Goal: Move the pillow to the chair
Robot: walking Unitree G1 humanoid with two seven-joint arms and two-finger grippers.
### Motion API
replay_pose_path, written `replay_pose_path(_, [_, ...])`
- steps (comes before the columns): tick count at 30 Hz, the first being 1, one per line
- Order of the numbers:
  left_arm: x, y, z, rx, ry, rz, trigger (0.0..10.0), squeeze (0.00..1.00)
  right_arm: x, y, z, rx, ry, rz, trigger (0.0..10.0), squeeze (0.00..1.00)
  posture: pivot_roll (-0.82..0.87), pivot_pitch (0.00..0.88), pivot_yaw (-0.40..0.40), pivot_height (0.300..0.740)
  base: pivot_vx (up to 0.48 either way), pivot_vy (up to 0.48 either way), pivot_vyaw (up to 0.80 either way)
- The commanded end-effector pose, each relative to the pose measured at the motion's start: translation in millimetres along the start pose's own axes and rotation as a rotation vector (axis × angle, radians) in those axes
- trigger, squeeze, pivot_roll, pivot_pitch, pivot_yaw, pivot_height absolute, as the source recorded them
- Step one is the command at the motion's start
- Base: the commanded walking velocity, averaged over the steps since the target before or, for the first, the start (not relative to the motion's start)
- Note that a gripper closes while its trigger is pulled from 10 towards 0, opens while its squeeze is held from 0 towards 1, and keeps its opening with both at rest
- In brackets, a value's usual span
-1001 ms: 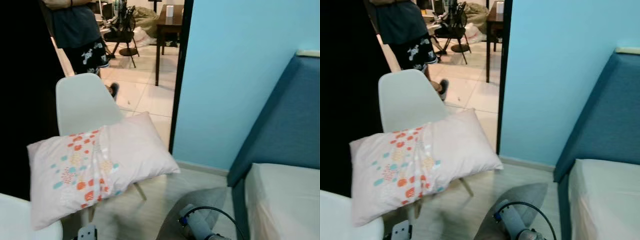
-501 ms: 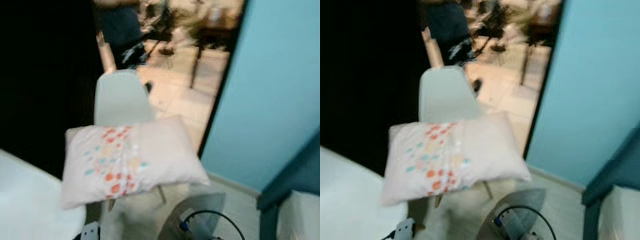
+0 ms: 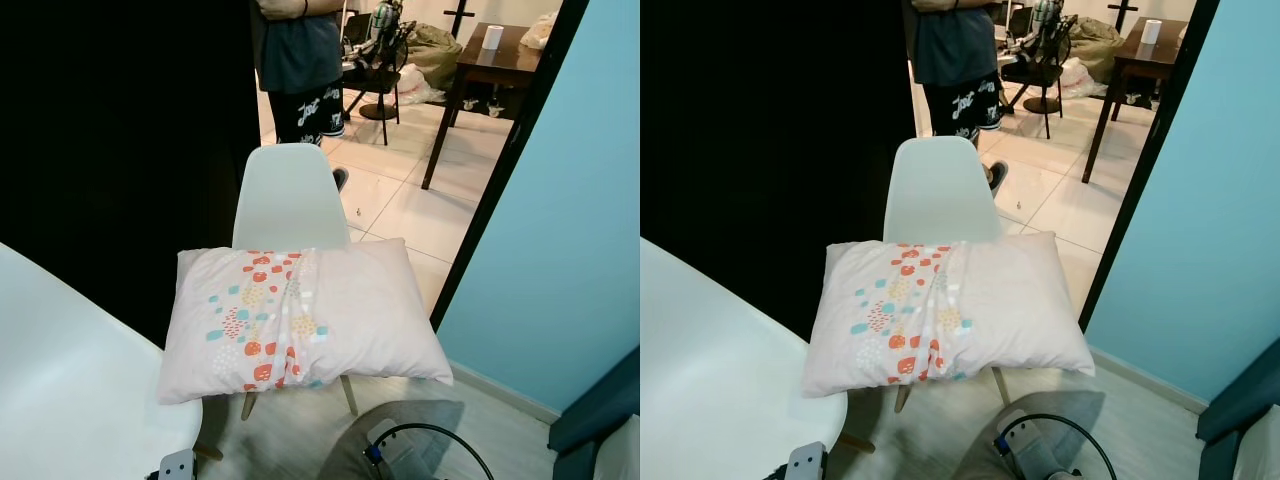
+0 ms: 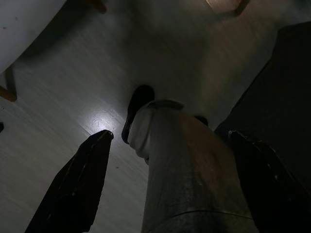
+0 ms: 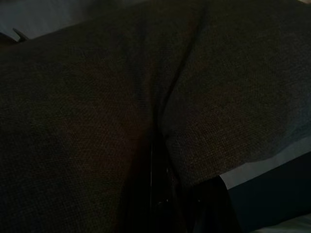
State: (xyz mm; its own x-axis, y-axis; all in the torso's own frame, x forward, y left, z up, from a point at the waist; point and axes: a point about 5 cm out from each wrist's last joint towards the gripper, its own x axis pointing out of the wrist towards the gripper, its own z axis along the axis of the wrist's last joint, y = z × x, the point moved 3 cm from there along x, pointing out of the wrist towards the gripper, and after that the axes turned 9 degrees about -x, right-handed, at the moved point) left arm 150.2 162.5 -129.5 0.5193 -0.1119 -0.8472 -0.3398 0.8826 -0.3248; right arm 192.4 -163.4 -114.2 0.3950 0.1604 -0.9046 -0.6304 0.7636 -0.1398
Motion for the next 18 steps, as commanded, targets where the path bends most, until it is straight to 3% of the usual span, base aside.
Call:
replay_pose_path(1, [-3.0, 4.7, -19.8, 0.002, 0.073, 0.021, 10.0, 0.0, -1.9, 7.7, -25.5, 0.018, 0.091, 0.022, 10.0, 0.0, -0.04, 0.061, -0.043, 0.74, -0.33, 0.0, 0.0])
replay_pose_path(18, [-2.4, 3.1, -18.1, 0.008, 0.066, 0.017, 10.0, 0.0, -1.4, 10.3, -25.3, 0.013, 0.09, 0.024, 10.0, 0.0, -0.04, 0.061, -0.04, 0.74, -0.327, 0.0, 0.0])
